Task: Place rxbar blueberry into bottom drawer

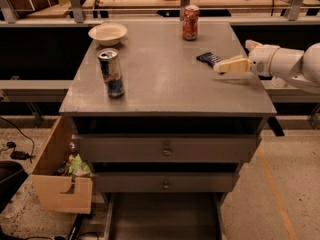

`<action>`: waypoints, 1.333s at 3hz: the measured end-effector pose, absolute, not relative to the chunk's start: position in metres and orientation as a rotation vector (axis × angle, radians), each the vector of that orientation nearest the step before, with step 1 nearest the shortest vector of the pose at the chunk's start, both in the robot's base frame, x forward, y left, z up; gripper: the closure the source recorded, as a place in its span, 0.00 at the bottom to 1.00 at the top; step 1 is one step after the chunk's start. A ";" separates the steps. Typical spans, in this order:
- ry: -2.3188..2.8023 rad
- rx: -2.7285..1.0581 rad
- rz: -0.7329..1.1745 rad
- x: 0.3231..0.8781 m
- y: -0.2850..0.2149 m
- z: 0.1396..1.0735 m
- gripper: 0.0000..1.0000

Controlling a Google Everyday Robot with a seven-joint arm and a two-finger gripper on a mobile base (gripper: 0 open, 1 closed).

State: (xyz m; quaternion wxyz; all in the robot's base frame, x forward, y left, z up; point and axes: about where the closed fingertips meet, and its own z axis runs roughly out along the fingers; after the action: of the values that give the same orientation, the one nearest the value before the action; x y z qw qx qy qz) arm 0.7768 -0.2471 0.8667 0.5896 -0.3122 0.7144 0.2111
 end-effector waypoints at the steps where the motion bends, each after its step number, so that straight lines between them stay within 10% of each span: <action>1: 1.680 -0.717 0.503 0.780 -0.246 0.855 0.00; 4: 1.694 -0.774 0.591 0.784 -0.200 0.828 0.13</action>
Offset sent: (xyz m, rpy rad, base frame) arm 0.0004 0.0181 -0.0348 0.0272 0.0554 0.0398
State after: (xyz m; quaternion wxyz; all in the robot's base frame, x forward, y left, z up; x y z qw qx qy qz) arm 0.7842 -0.2000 0.8275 0.5596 -0.3283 0.7185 0.2505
